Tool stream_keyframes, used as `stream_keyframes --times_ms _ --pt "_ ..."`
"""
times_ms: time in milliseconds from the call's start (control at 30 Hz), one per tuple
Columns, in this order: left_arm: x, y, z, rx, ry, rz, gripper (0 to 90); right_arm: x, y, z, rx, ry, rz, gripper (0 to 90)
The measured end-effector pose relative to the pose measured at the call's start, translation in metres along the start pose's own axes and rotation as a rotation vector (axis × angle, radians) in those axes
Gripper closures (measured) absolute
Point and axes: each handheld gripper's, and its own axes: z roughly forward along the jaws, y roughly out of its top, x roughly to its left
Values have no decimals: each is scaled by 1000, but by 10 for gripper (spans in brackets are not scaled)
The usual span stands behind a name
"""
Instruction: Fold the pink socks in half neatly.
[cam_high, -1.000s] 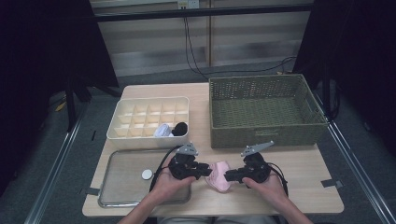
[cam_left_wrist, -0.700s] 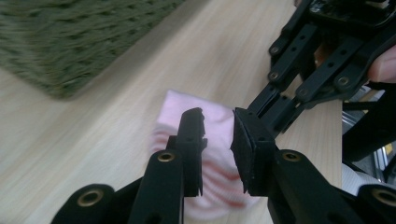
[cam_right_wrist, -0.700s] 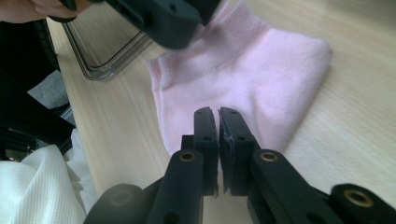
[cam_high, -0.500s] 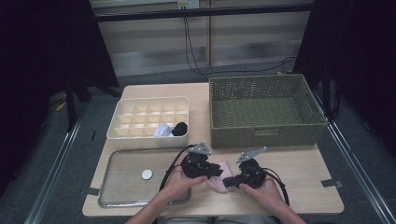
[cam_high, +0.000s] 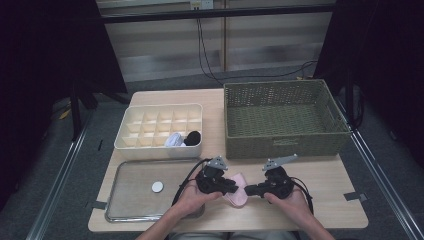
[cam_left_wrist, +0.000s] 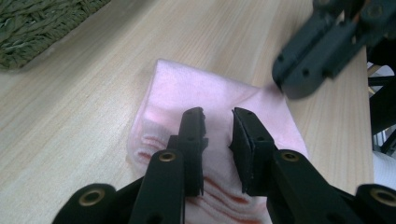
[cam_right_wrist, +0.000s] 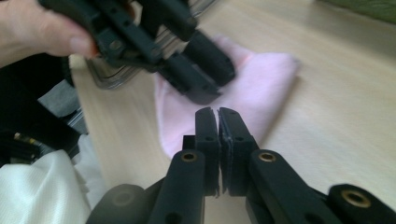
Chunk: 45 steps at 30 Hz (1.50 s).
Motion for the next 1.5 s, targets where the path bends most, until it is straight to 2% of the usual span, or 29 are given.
stream_keyframes --times_ms 133,267,333,500,533,567,700,867,900,967,1033,1100,1233,1300,1333,1367,1400,1433,1500 --pt "0 0 0 -2 -3 4 736 -11 2 0 -16 -21 33 829" --pt "0 0 0 3 -3 4 736 -18 4 5 -25 -46 45 787" --pt "1 -1 0 3 -4 5 738 -19 4 9 -19 -59 46 747" --pt "-1 -1 0 -6 7 5 747 -17 2 17 5 -46 55 652" --pt "-1 -1 0 3 9 18 750 -16 1 18 14 -50 62 633" --pt "-1 -2 1 -12 7 12 753 -16 0 19 23 -53 64 623" --pt "-2 -2 0 -9 12 8 764 -14 -2 18 24 -43 82 605" --pt "-2 -2 1 -10 14 11 770 -13 -6 18 25 11 118 624" --pt "-2 -3 2 -21 12 7 770 -12 -6 19 24 10 121 652" --pt "-2 -3 1 -10 12 12 770 -12 -6 19 23 9 120 708" --pt "-2 -3 1 -16 12 14 770 -14 -6 20 4 24 139 780" --pt "-2 -3 1 -19 14 10 770 -14 -5 19 -14 24 137 836" --pt "0 -4 1 -17 1 -4 773 -11 -2 18 -23 12 122 857" --pt "0 -3 1 -8 2 -9 776 -12 0 15 -39 20 127 860" --pt "-1 -3 1 -13 4 -7 776 -12 1 14 -47 20 129 861" --pt "-2 -3 2 -18 24 -5 776 -12 1 13 -48 20 128 862" --pt "-1 -4 2 -25 8 -5 775 -12 1 13 -47 16 129 862" --pt "-1 -3 1 -8 10 -4 773 -13 1 13 -45 15 126 862" --pt "-2 -3 0 -20 -3 -19 747 -12 1 13 -40 4 127 863"
